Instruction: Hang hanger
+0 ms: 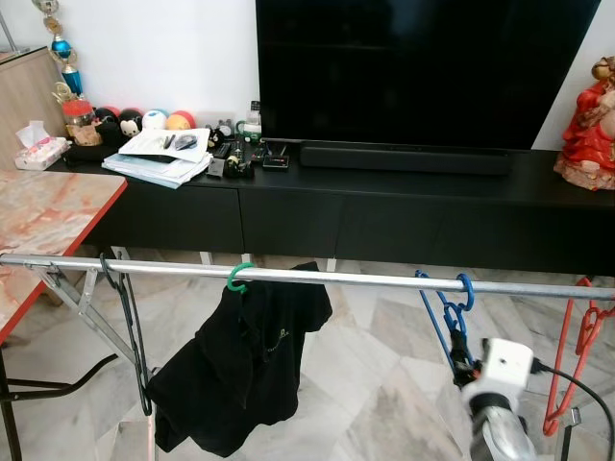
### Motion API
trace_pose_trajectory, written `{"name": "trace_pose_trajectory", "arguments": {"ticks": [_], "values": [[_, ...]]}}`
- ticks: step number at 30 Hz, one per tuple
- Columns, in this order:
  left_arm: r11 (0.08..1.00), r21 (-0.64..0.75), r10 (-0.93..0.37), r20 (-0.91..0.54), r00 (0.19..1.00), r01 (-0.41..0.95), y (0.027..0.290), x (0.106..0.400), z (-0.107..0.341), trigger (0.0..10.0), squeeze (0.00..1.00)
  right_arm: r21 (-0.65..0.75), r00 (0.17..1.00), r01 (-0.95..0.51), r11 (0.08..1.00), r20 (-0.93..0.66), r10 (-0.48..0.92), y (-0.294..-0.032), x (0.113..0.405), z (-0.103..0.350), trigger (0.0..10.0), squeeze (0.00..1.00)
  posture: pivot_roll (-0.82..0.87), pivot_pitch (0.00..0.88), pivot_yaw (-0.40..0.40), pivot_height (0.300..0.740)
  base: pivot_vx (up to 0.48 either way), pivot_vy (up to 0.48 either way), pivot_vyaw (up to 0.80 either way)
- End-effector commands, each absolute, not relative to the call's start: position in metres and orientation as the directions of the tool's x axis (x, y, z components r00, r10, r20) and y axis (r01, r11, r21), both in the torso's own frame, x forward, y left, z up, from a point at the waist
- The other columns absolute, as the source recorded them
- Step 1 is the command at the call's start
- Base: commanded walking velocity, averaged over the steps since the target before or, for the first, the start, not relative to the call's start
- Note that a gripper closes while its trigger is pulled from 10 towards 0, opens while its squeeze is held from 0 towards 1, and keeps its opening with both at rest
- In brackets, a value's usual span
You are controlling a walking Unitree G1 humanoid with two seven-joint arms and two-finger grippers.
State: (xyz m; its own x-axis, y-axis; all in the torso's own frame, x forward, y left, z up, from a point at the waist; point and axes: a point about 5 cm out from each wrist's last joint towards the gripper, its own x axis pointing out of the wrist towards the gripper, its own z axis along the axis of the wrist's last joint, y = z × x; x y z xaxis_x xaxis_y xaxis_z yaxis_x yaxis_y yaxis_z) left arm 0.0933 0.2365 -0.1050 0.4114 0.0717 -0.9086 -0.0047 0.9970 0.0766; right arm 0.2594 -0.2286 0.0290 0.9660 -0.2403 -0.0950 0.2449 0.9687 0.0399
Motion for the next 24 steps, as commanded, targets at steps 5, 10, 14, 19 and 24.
{"name": "trace_pose_trajectory", "arguments": {"ticks": [5, 10, 14, 19, 24], "values": [[0.996, 0.086, 0.068, -0.917, 0.394, 0.027, 0.237, 0.091, -0.106, 10.0, 0.0, 0.05, 0.975, 0.214, 0.976, -0.08, -0.209, -0.221, 0.24, 0.027, 10.0, 1.0, 0.14, 0.0, -0.024, 0.74, 0.0, 0.0, 0.0], [0.996, 0.088, 0.071, -0.915, 0.397, 0.025, 0.237, 0.092, -0.105, 10.0, 0.0, 0.022, 0.977, 0.174, 0.984, -0.13, -0.17, -0.219, 0.226, 0.017, 10.0, 1.0, 0.14, 0.0, -0.027, 0.74, 0.0, 0.0, 0.0], [0.996, 0.091, 0.075, -0.914, 0.399, 0.022, 0.237, 0.092, -0.105, 10.0, 0.0, 0.018, 0.966, 0.177, 0.984, -0.197, -0.17, -0.223, 0.214, 0.005, 10.0, 1.0, 0.14, 0.0, -0.03, 0.74, 0.0, 0.0, 0.0], [0.995, 0.094, 0.078, -0.912, 0.402, 0.019, 0.238, 0.092, -0.105, 10.0, 0.0, 0.017, 0.957, 0.037, 0.999, -0.289, -0.031, -0.211, 0.202, -0.011, 10.0, 1.0, 0.14, 0.0, -0.03, 0.74, 0.0, 0.0, 0.0], [0.996, 0.09, 0.075, -0.913, 0.401, 0.019, 0.237, 0.092, -0.105, 10.0, 0.0, 0.024, 0.871, -0.047, 0.999, -0.488, 0.053, -0.201, 0.186, -0.045, 10.0, 0.91, 0.14, 0.0, -0.03, 0.74, 0.0, 0.0, 0.0]]}}
